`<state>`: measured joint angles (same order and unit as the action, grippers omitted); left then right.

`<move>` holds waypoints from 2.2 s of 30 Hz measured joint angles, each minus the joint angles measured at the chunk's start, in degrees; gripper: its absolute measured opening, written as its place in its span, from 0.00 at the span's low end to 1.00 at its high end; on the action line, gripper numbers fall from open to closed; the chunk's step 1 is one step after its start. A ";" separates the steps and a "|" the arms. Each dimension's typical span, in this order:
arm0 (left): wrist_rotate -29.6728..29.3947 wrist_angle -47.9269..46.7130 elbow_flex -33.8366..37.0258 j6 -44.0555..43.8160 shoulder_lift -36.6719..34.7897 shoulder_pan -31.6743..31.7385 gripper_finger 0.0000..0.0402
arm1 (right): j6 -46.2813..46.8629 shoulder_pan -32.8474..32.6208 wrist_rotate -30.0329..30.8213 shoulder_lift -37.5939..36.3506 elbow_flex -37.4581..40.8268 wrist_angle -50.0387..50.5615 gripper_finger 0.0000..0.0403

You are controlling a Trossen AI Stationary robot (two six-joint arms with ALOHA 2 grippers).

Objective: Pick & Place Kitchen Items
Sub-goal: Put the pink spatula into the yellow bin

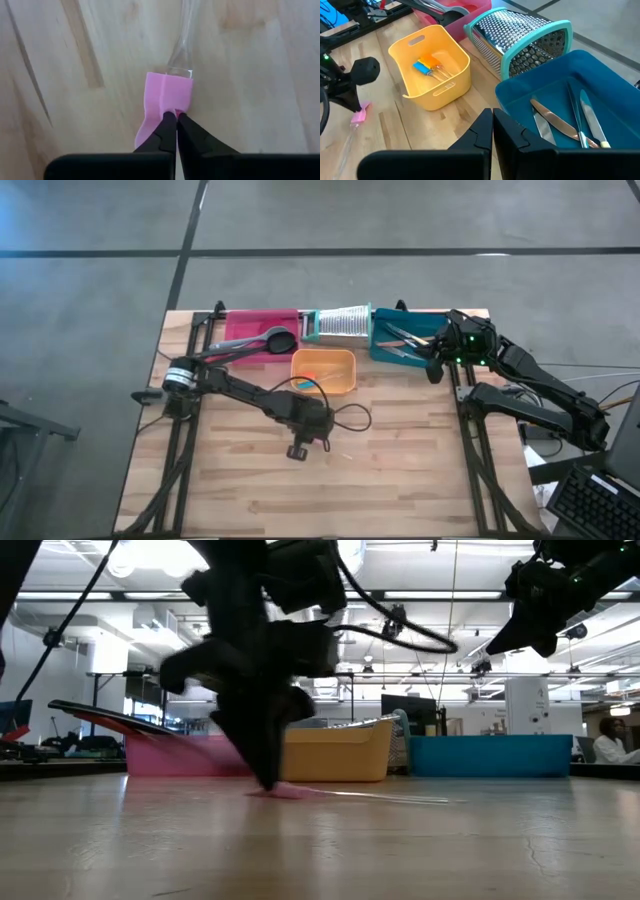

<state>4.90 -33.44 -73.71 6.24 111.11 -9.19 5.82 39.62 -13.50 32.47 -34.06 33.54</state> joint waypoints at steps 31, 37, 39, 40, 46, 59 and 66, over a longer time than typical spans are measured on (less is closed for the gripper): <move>-25.34 -3.05 -0.52 -0.71 -19.56 10.46 0.00 | 0.00 0.00 0.00 -0.02 0.13 -0.01 0.02; -22.98 -3.50 -0.47 -8.39 -19.35 15.70 0.00 | 0.00 -0.02 0.00 -0.02 0.13 -0.02 0.02; -20.76 -3.69 -0.16 -10.10 -19.35 17.02 0.00 | 0.00 0.00 0.00 -0.02 0.13 -0.02 0.02; -19.96 -3.99 -0.11 -10.66 -19.32 17.46 0.00 | 0.00 -0.01 -0.01 -0.02 0.13 -0.02 0.02; -19.44 -4.82 -0.11 -12.96 -18.68 17.86 0.00 | -0.01 -0.02 0.00 -0.02 0.13 -0.01 0.02; -18.46 -7.11 -0.09 -18.62 -12.08 19.23 0.00 | 0.00 -0.02 0.00 -0.02 0.13 -0.01 0.02; -16.12 -7.29 -0.09 -19.50 -9.51 19.40 0.00 | -0.01 -0.02 0.00 -0.01 0.13 0.00 0.02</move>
<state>-11.22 -40.73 -73.80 -13.26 101.60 10.21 5.81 39.59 -13.50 32.46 -33.93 33.54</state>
